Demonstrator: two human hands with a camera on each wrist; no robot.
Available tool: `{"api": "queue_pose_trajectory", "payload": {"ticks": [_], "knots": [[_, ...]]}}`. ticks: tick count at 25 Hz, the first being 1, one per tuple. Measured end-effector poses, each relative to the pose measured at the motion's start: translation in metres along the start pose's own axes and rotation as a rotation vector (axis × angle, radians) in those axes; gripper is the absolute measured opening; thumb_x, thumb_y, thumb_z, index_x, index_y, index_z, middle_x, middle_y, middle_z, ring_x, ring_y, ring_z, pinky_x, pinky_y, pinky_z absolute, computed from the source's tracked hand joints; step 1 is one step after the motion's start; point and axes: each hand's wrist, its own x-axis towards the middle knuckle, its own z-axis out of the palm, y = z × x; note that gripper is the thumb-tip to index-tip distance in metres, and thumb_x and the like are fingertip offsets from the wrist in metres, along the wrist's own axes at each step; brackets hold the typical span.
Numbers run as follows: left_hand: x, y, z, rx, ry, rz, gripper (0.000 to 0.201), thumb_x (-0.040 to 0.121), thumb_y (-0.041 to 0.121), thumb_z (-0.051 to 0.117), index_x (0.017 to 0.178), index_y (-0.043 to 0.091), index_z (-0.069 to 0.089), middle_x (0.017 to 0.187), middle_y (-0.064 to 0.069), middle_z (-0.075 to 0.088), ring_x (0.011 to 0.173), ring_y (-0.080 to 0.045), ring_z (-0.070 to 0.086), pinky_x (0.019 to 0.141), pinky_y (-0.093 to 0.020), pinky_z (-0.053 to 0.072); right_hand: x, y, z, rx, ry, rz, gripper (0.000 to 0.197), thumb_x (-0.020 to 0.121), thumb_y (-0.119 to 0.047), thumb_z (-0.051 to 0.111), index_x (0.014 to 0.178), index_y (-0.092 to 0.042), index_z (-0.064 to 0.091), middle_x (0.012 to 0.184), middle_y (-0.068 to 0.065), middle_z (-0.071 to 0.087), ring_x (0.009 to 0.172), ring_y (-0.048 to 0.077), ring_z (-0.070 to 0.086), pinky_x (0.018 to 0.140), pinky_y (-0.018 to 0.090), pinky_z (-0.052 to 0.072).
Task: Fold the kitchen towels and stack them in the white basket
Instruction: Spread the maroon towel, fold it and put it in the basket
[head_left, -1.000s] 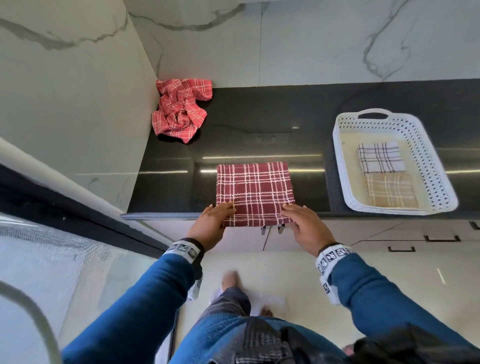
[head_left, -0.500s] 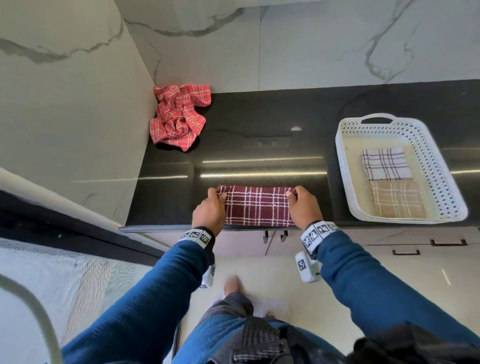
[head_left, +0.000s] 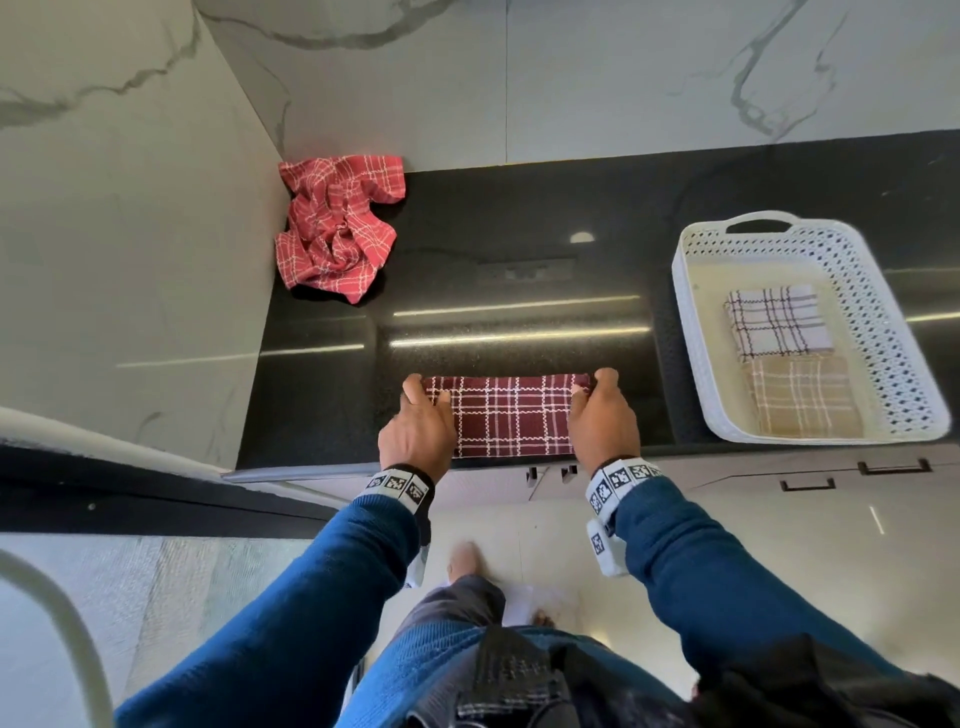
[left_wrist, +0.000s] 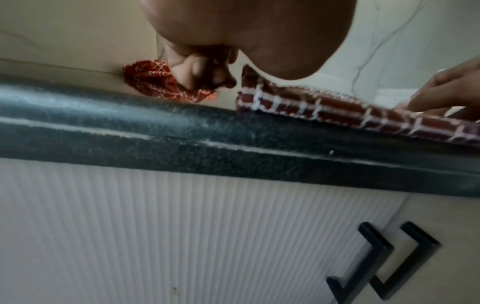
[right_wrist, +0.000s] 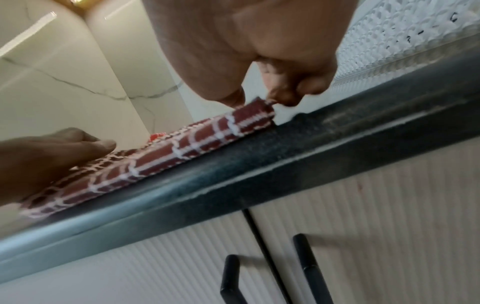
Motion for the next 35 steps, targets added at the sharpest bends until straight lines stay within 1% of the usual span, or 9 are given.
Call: {"api": "queue_pose_trajectory", "payload": {"ticks": [2, 5, 8, 12, 17, 21, 26, 30, 35], "knots": [[-0.008, -0.006, 0.002, 0.074, 0.123, 0.217, 0.055, 0.105, 0.044, 0.041, 0.145, 0.006, 0.036, 0.134, -0.019, 0.055, 0.114, -0.035, 0.059, 0.090, -0.048, 0.050, -0.010, -0.001, 0.001, -0.093, 0.098, -0.151, 0.052, 0.096, -0.034, 0.063, 0.138, -0.014, 0.039, 0.129, 0.012, 0.058, 0.117, 0.028, 0.060, 0.099, 0.050, 0.050], [-0.011, -0.019, 0.010, 0.327, 0.033, 0.582, 0.068, 0.106, 0.049, 0.035, 0.158, 0.006, 0.026, 0.164, -0.018, 0.028, 0.151, -0.035, 0.026, 0.122, -0.052, 0.026, -0.026, -0.005, 0.009, -0.258, -0.044, -0.497, 0.069, 0.098, -0.040, 0.053, 0.156, -0.014, 0.025, 0.164, 0.012, 0.026, 0.152, 0.031, 0.025, 0.121, 0.061, 0.020], [0.017, -0.036, 0.008, 0.533, -0.171, 0.639, 0.083, 0.103, 0.066, 0.012, 0.162, 0.008, 0.011, 0.170, -0.015, 0.006, 0.158, -0.030, 0.008, 0.126, -0.053, 0.013, -0.011, 0.005, 0.014, -0.439, -0.298, -0.640, 0.071, 0.104, -0.058, 0.023, 0.162, -0.022, 0.004, 0.172, 0.005, -0.002, 0.159, 0.027, 0.000, 0.123, 0.064, 0.001], [0.064, -0.048, -0.012, 0.767, -0.253, 0.823, 0.083, 0.102, 0.068, 0.003, 0.163, 0.012, 0.000, 0.171, -0.012, -0.001, 0.158, -0.030, 0.003, 0.126, -0.054, 0.010, 0.003, 0.023, 0.002, -0.533, -0.368, -0.656, 0.069, 0.103, -0.060, 0.016, 0.163, -0.026, 0.004, 0.172, 0.000, 0.001, 0.158, 0.027, 0.005, 0.122, 0.067, 0.004], [0.091, 0.010, -0.030, 0.712, -0.016, 0.576, 0.068, 0.105, 0.028, 0.032, 0.162, 0.009, -0.002, 0.170, -0.018, -0.006, 0.157, -0.035, -0.003, 0.125, -0.057, 0.009, -0.025, -0.002, 0.000, -0.470, -0.259, -0.416, 0.070, 0.094, -0.057, 0.046, 0.151, -0.018, 0.033, 0.144, 0.012, 0.040, 0.125, 0.031, 0.044, 0.105, 0.056, 0.038], [0.034, 0.013, -0.019, 0.483, -0.241, 0.761, 0.075, 0.094, 0.022, 0.037, 0.163, 0.013, 0.009, 0.171, -0.009, 0.003, 0.158, -0.025, 0.001, 0.128, -0.047, 0.003, -0.072, -0.019, 0.006, -0.396, -0.228, -0.382, 0.062, 0.096, -0.053, 0.049, 0.144, -0.015, 0.041, 0.131, 0.011, 0.047, 0.113, 0.028, 0.052, 0.097, 0.048, 0.043], [0.003, -0.023, -0.004, 0.514, -0.401, 0.752, 0.101, 0.089, 0.031, 0.058, 0.162, 0.018, -0.010, 0.169, -0.003, -0.017, 0.156, -0.019, -0.016, 0.128, -0.043, -0.005, -0.046, -0.009, -0.011, -0.295, -0.368, -0.759, 0.096, 0.090, -0.067, 0.056, 0.161, -0.017, 0.013, 0.169, 0.007, 0.010, 0.157, 0.023, 0.009, 0.123, 0.063, 0.012], [0.004, -0.023, 0.012, 0.497, -0.415, 0.786, 0.105, 0.090, 0.053, 0.058, 0.162, 0.021, -0.012, 0.169, -0.002, -0.017, 0.156, -0.018, -0.012, 0.128, -0.045, -0.003, 0.002, 0.009, -0.006, -0.533, -0.600, -0.926, 0.124, 0.079, -0.077, 0.061, 0.161, -0.021, -0.014, 0.169, 0.000, -0.020, 0.156, 0.016, -0.018, 0.124, 0.058, -0.010], [-0.006, -0.026, 0.025, 0.409, -0.351, 0.741, 0.093, 0.096, 0.051, 0.056, 0.163, 0.024, -0.002, 0.171, 0.002, -0.009, 0.158, -0.017, -0.004, 0.128, -0.050, 0.000, 0.005, 0.034, 0.002, -0.465, -0.495, -1.040, 0.101, 0.091, -0.049, 0.066, 0.164, -0.021, 0.001, 0.172, -0.001, -0.004, 0.157, 0.013, -0.010, 0.126, 0.056, -0.004]]}}
